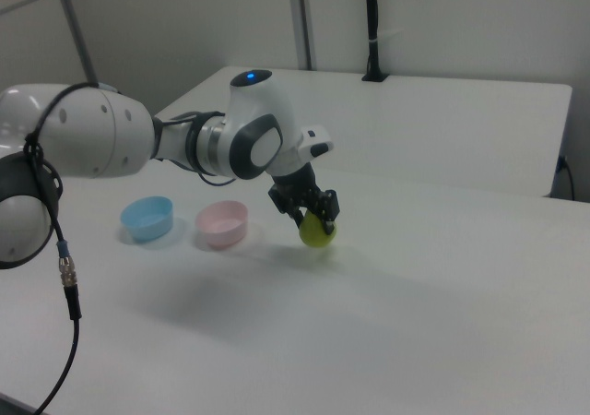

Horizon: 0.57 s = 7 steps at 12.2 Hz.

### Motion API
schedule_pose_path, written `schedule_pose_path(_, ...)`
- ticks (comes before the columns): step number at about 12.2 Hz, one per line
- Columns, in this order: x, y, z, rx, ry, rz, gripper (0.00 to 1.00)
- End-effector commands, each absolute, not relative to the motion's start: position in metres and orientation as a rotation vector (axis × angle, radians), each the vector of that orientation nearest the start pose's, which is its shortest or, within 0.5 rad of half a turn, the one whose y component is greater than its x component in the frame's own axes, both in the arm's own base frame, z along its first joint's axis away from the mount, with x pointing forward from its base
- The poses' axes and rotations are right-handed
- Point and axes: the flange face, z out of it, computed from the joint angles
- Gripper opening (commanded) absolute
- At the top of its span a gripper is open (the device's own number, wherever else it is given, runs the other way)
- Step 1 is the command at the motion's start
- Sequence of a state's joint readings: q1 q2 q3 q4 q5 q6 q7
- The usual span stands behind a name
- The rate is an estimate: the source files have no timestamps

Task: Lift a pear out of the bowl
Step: 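Lift the pear out of the pink bowl and carry it aside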

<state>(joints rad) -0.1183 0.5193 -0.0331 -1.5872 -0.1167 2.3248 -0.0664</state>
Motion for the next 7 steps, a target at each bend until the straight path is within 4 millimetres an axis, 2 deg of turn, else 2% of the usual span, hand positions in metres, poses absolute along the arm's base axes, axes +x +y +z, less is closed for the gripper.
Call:
schedule_pose_path(1,0.703,-0.117,0.340,-3.294,-0.032,-0.338,0.54)
schedule_pose_path(2,0.702,-0.121,0.341,-3.294,-0.021,-0.340,0.63)
schedule_pose_path(4,0.701,-0.122,0.347,-3.293,-0.003,-0.346,0.95)
schedule_pose_path(5,0.700,-0.120,0.355,-3.293,0.000,-0.351,1.00)
schedule_pose_path(7,0.697,-0.114,0.373,-3.291,-0.002,-0.368,1.00)
